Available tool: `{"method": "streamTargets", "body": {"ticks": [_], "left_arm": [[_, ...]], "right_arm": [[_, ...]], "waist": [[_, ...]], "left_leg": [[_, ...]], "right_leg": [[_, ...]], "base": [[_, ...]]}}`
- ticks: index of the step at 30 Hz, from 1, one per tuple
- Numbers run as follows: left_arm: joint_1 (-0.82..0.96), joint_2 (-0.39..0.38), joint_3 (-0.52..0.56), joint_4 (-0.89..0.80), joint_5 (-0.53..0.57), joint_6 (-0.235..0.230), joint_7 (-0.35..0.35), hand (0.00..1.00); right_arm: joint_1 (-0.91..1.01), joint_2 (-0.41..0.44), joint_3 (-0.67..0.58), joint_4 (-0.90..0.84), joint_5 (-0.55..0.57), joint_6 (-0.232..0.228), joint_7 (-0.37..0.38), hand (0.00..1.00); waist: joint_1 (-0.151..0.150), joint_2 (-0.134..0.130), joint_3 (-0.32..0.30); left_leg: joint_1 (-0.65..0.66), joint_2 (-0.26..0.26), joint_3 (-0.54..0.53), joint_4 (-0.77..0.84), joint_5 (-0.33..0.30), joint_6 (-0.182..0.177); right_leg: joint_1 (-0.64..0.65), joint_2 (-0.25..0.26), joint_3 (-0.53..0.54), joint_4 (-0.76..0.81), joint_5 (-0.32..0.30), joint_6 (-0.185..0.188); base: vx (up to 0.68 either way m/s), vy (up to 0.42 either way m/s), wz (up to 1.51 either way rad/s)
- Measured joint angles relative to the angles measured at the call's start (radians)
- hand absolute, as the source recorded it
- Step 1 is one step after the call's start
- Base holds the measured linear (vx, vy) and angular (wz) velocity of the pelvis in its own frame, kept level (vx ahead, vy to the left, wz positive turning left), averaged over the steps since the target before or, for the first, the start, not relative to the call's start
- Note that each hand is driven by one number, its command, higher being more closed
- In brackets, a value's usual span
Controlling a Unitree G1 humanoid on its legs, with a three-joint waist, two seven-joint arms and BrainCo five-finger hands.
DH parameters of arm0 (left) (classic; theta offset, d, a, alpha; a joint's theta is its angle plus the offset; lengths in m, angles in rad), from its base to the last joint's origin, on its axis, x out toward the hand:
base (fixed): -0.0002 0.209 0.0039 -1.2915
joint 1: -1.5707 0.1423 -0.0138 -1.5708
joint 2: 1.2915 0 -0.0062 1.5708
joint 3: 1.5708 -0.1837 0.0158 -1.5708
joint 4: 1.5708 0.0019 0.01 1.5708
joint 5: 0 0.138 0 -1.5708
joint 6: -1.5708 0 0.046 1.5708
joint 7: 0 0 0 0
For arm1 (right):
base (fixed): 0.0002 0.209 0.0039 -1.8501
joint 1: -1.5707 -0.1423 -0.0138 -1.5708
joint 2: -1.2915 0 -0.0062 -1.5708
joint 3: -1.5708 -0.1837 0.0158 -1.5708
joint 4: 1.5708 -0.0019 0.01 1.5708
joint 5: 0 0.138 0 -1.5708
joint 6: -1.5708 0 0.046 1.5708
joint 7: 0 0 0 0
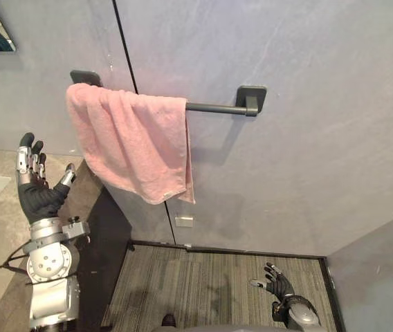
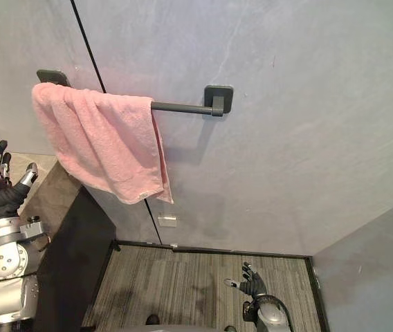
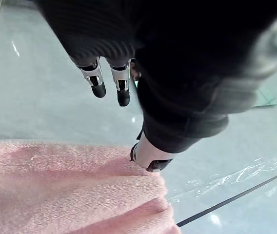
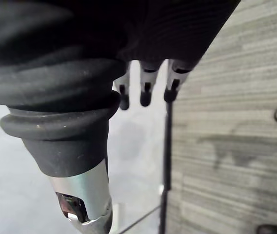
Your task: Organize washtable
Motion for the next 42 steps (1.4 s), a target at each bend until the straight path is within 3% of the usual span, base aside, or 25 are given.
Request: {"method": "streamTargets", "body": {"ticks": [5,11,22,27,34,39,42], "left_arm": [[-0.121,0.174,0.0,0.159,-0.04,0.021,-0.043,0.0],[-0.193,0.257,0.0,0.252,-0.09,0.027,-0.061,0.0],[-0.245,0.279,-0.02,0.289,-0.127,0.028,-0.09,0.0],[-0.259,0.33,-0.097,0.304,-0.141,0.03,-0.139,0.0],[-0.271,0.363,-0.187,0.381,-0.201,0.052,-0.211,0.0],[-0.298,0.379,-0.223,0.419,-0.231,0.064,-0.22,0.0],[-0.298,0.379,-0.253,0.441,-0.235,0.068,-0.238,0.0]], "right_arm": [[0.018,0.0,0.0,-0.024,0.0,0.003,0.023,0.0],[0.023,0.001,0.0,-0.045,0.002,0.009,0.039,0.0],[0.041,0.003,-0.001,-0.047,0.004,0.01,0.039,0.0],[0.038,0.003,-0.001,-0.075,0.004,0.011,0.039,0.0],[0.016,0.001,0.0,-0.086,0.005,0.01,0.039,0.0],[0.015,0.001,0.0,-0.086,0.008,0.011,0.04,0.0],[0.02,0.001,0.0,-0.086,0.009,0.011,0.039,0.0]], "waist": [[0.0,-0.019,-0.002],[0.003,-0.046,0.004],[0.01,-0.059,0.026],[0.028,-0.081,0.055],[0.027,-0.114,0.08],[0.028,-0.142,0.102],[0.027,-0.142,0.109]], "left_leg": [[-0.003,-0.001,0.004,0.0,0.0,0.0],[-0.02,-0.001,0.02,0.0,0.0,0.0],[-0.025,0.0,0.026,0.0,0.0,0.0],[-0.043,-0.001,0.03,0.004,0.0,0.0],[-0.077,0.004,0.043,0.008,0.004,-0.004],[-0.08,0.006,0.06,0.008,0.004,-0.003],[-0.08,0.007,0.068,0.007,0.005,-0.002]], "right_leg": [[-0.012,0.0,0.003,-0.005,0.0,0.0],[-0.03,0.002,0.015,-0.021,0.014,-0.005],[-0.039,0.003,0.022,-0.023,0.017,-0.005],[-0.059,0.003,0.027,-0.023,0.02,-0.005],[-0.101,0.008,0.037,-0.022,0.039,-0.023],[-0.117,0.007,0.055,-0.015,0.044,-0.021],[-0.12,0.001,0.059,-0.015,0.045,-0.02]], "base": [[0.01,-0.001,-0.02],[-0.01,-0.003,-0.06],[-0.01,-0.002,-0.02],[0.0,-0.002,-0.01],[0.01,-0.001,-0.04],[-0.03,0.001,-0.1],[-0.04,0.006,-0.06]]}}
